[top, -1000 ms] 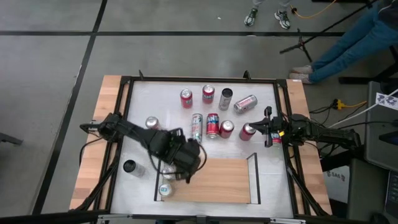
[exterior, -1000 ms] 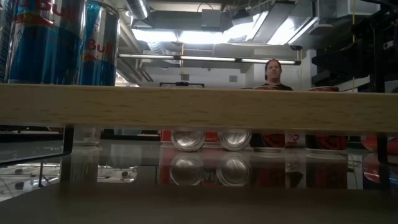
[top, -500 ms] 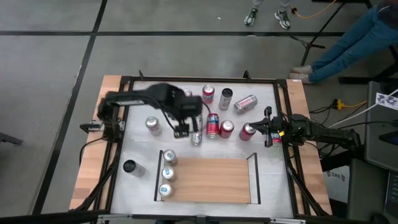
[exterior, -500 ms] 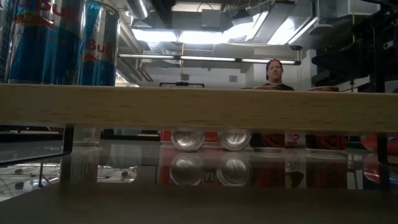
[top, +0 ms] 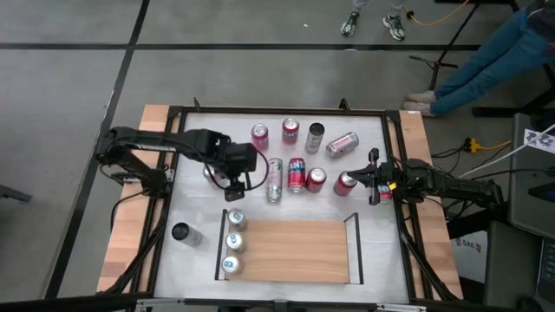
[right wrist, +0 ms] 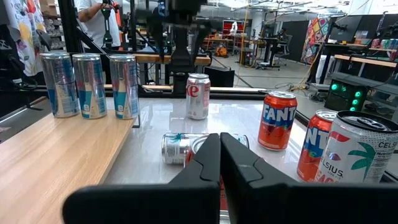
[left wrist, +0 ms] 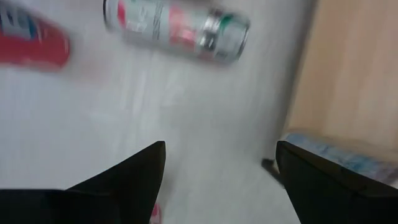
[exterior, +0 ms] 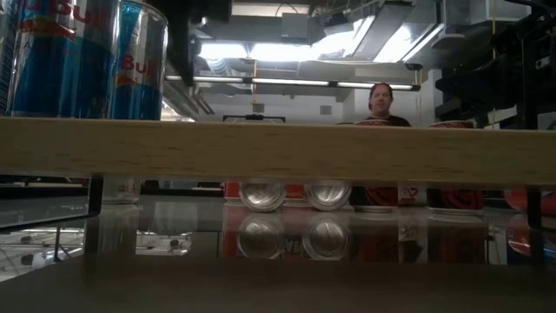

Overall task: Place canned beverage on shelf
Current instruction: Adjust the blue soda can on the shelf

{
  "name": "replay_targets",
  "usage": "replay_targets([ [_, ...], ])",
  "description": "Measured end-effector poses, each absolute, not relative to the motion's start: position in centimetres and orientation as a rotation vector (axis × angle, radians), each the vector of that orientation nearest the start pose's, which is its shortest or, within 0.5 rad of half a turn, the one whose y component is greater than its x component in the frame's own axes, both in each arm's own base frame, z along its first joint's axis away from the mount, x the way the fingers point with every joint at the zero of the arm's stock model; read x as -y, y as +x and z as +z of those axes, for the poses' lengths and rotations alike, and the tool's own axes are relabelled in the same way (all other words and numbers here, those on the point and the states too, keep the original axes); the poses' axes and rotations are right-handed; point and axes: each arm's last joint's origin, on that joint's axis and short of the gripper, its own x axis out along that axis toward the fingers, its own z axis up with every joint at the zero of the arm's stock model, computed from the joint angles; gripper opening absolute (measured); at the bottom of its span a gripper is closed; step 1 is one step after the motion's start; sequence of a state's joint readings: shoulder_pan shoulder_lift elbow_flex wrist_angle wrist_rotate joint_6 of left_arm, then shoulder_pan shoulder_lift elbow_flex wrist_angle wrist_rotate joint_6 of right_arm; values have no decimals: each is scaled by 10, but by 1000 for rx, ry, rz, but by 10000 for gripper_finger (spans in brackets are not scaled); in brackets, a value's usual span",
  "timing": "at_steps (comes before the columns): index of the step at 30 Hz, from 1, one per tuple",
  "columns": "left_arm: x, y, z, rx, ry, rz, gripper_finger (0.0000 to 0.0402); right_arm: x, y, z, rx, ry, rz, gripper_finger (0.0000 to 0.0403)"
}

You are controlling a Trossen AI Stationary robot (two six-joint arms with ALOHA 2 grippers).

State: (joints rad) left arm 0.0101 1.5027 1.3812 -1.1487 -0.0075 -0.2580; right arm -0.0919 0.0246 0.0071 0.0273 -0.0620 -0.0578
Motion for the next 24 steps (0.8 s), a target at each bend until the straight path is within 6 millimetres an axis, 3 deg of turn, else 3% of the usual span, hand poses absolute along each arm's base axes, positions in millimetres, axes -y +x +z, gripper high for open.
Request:
replay_targets([
  [8,8,284,277,-1279,-227,120,297,7,99,166,8,-58,-30,1],
  [24,47,281,275,-1286,-219,43,297,7,99,166,8,-58,-31,1],
])
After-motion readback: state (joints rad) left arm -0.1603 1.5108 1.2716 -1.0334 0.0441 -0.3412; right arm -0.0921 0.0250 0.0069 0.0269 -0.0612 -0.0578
